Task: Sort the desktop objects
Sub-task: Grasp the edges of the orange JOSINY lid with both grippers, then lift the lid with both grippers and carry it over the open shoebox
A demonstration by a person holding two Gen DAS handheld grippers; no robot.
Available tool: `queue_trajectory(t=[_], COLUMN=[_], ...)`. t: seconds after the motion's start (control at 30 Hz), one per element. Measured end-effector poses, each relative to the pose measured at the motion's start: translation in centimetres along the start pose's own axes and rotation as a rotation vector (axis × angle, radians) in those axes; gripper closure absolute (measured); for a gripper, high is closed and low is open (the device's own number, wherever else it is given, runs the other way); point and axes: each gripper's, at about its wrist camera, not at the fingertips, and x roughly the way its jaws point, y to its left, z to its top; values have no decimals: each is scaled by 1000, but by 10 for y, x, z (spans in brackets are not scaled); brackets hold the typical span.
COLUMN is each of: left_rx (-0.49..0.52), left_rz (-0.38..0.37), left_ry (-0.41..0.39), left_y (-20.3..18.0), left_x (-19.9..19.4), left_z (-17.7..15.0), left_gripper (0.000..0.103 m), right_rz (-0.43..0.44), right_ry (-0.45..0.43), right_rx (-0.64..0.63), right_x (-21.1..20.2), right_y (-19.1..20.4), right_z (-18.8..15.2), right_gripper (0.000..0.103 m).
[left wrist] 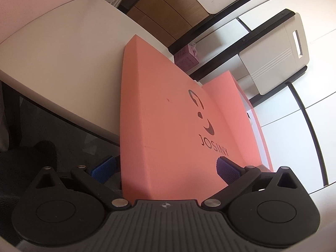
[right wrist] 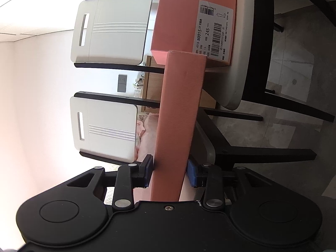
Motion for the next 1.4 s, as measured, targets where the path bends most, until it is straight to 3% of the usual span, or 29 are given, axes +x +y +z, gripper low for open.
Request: queue_trajectory(t=[0.17, 0.27, 0.4, 0.47, 0.53, 1.07, 1.4], left_rx=[32, 79, 118, 134, 151, 257, 269], left_rz=[42, 53, 55, 57, 57, 38, 27], left_ry=[-17, -50, -83, -94, -119, -350, -412], left_y=[-6, -11, -14, -15, -17, -38, -51], left_x=[0, -3, -6, -8, -11, -43, -53], left_z=[-5, -7, -10, -11, -12, -23, -28], left_gripper=[27, 28, 29, 30, 30, 29, 29], right_rz=[-16, -26, -60, -78, -92, 9, 60], right_ry=[-5, 3, 2, -10, -22, -10, 2], right_rx=[0, 2, -28, -38, -54, -203, -236], right_x=[-3, -1, 1, 3, 5, 25, 11], right_y=[-2, -1, 7, 8, 8, 30, 43], right_z=[2, 4, 7, 8, 8, 5, 12], right_gripper=[63, 53, 47, 49, 58, 58, 58])
